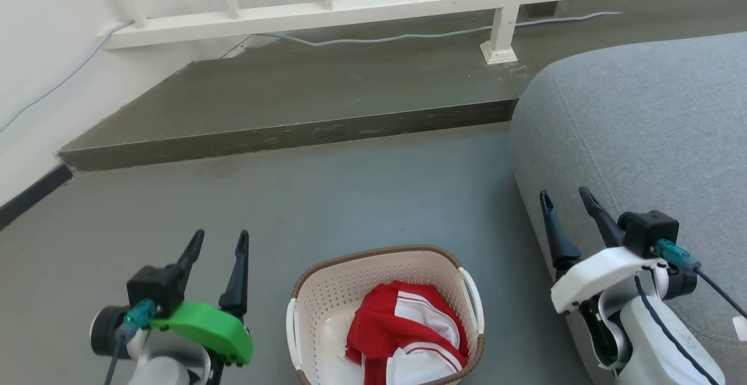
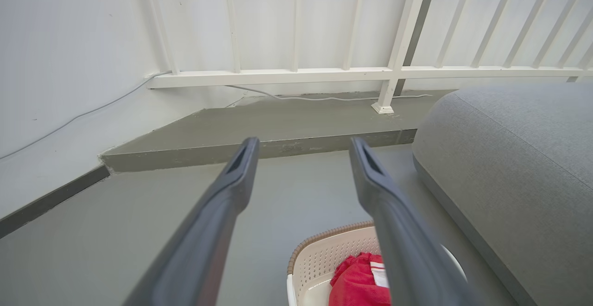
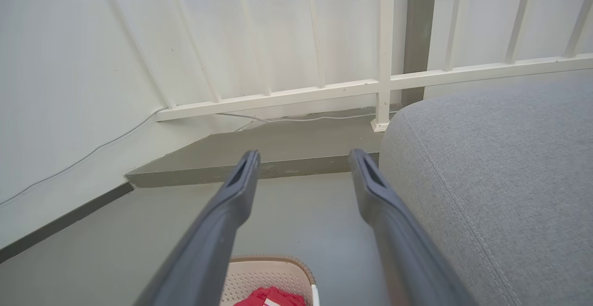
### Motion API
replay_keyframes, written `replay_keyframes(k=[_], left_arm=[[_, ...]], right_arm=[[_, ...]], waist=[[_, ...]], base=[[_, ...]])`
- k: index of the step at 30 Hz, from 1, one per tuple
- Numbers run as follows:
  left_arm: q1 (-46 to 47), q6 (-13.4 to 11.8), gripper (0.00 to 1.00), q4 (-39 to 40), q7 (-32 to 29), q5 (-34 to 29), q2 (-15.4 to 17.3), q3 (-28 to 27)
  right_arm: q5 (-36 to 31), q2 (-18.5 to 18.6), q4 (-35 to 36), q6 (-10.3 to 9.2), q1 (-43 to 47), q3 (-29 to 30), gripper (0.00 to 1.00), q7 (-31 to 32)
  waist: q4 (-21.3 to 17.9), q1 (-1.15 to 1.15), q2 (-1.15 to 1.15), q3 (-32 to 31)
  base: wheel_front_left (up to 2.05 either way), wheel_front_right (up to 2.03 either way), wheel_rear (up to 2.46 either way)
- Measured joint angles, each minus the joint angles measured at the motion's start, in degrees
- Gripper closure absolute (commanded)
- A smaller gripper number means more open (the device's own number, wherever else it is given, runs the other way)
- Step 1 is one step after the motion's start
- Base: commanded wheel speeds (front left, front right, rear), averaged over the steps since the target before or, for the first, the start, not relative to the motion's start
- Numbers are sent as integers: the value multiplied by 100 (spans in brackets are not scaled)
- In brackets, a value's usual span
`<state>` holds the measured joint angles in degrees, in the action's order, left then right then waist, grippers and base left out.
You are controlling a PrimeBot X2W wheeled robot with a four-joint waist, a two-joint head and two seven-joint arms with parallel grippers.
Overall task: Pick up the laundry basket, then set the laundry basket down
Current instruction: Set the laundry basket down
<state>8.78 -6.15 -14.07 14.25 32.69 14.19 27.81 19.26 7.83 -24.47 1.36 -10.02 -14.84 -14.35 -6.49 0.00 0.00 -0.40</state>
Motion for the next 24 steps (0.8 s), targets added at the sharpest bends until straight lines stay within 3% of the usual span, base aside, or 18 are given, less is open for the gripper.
replay_keyframes(k=[9,24], left_arm=[[-657,-52,0,501,0,-282,-25,-255],[-1417,-71,0,958,0,-677,-259,-881]], right_arm=[[-127,-29,501,-144,493,70,0,0],[-166,-102,1125,-181,1011,135,0,0]], waist=[[-52,0,0,14],[-38,0,0,3]], base=[[0,0,0],[0,0,0]])
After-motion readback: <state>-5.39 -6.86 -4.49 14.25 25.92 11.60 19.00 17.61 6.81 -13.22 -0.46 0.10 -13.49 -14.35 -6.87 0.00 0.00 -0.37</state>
